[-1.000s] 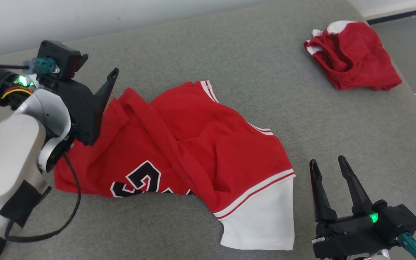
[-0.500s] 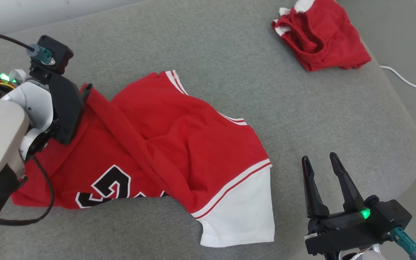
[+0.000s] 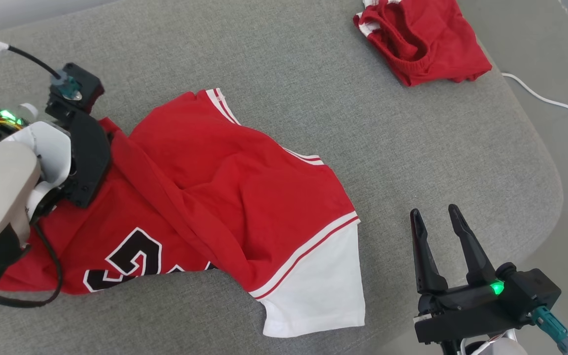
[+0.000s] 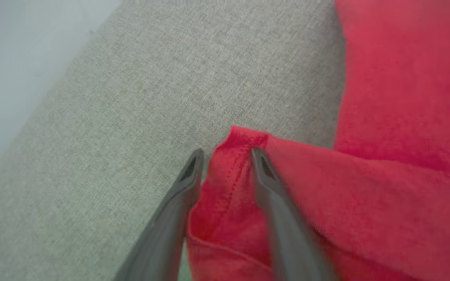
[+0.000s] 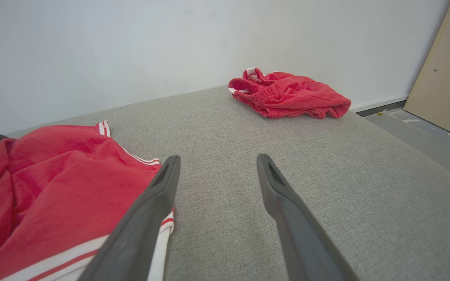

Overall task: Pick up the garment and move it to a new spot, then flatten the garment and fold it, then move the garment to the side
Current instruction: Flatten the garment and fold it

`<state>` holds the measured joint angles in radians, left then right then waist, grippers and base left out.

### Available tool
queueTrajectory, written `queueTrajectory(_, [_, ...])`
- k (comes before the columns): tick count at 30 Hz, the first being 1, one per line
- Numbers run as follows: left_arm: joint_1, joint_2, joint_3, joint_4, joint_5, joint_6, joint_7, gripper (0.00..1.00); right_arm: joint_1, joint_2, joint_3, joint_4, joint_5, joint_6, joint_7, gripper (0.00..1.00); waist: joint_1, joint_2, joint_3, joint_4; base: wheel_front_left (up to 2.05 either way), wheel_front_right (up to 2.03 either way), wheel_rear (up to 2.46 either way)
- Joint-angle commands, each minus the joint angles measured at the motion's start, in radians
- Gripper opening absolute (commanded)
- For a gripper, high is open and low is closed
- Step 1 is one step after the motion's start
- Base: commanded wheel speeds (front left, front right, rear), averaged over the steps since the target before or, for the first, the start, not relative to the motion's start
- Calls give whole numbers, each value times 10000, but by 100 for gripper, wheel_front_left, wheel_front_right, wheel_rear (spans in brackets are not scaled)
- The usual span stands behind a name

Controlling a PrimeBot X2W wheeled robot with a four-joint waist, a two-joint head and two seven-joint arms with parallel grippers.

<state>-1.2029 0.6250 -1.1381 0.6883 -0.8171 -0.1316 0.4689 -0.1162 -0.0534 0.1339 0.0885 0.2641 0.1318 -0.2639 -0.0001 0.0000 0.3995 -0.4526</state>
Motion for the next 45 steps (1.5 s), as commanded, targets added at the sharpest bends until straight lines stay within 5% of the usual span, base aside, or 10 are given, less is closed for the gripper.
queueTrajectory(1, [-36,52,-195,125,-175,28,-17,10,-111,33,-34,-4,36,-20,0,100,1,0,39,4,0,0,0])
queueTrajectory(2, [-35,56,-272,192,-288,29,12,0,-128,34,-37,-4,19,-20,0,100,1,0,58,7,0,0,0])
queueTrajectory(6, [-88,7,-683,233,-522,28,100,0,-190,38,-71,18,-35,-20,1,100,1,0,77,69,0,0,0])
queueTrajectory(12, [-726,-297,-780,3,-724,26,-1182,0,-26,31,-301,18,-182,-20,0,100,1,0,-339,496,0,0,0])
queueTrajectory(33, [-458,-219,-487,-1665,-1574,207,-4901,0,1026,-668,-897,-56,-312,-20,1,100,1,0,-2496,3317,0,0,0])
queueTrajectory(39, [453,112,-283,-2968,-1695,1064,-5678,0,1283,-727,-934,-60,-322,-20,0,100,1,0,-2801,3748,0,0,0])
queueTrajectory(45, [2439,824,-55,-5293,-1970,2689,-6781,0,1704,-765,-1152,-101,-261,-20,1,100,1,0,-2987,4163,0,0,0])
